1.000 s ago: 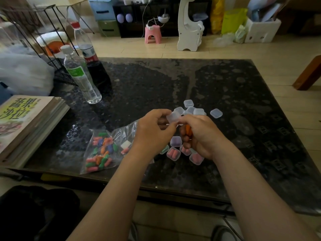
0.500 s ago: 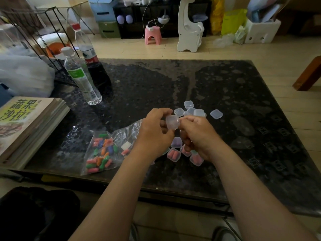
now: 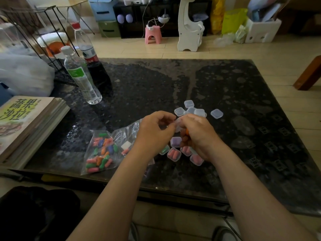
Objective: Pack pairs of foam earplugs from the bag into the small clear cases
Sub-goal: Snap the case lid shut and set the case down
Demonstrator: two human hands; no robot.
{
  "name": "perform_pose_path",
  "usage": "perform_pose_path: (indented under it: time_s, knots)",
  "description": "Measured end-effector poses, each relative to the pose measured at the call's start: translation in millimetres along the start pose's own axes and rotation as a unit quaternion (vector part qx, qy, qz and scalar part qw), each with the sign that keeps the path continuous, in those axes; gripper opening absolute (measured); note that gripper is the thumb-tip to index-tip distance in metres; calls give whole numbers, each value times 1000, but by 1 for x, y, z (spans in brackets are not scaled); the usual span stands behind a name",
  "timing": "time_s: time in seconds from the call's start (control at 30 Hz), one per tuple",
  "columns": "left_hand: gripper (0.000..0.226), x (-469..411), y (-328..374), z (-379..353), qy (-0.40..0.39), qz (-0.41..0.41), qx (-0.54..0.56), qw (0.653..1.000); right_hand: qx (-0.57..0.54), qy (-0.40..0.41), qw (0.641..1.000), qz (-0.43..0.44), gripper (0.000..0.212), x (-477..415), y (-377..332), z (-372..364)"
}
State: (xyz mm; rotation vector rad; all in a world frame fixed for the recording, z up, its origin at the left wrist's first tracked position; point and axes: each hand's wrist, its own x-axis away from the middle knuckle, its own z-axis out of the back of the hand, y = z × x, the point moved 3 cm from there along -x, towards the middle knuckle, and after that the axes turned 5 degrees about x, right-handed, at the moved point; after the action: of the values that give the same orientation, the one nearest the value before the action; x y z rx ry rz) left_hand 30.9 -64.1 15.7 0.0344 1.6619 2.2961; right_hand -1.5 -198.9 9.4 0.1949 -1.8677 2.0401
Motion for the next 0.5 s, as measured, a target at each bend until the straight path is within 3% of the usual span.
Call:
perform_pose_path:
  time_s: [0.1,0.5]
  knots:
    - [15,2,3,1,-25,25,-1,999,14,-4,1000,16,20,0,-1,1]
    - [21,1,2,2,-52,74,58,994,69,5,996,51,18,1,0,-1]
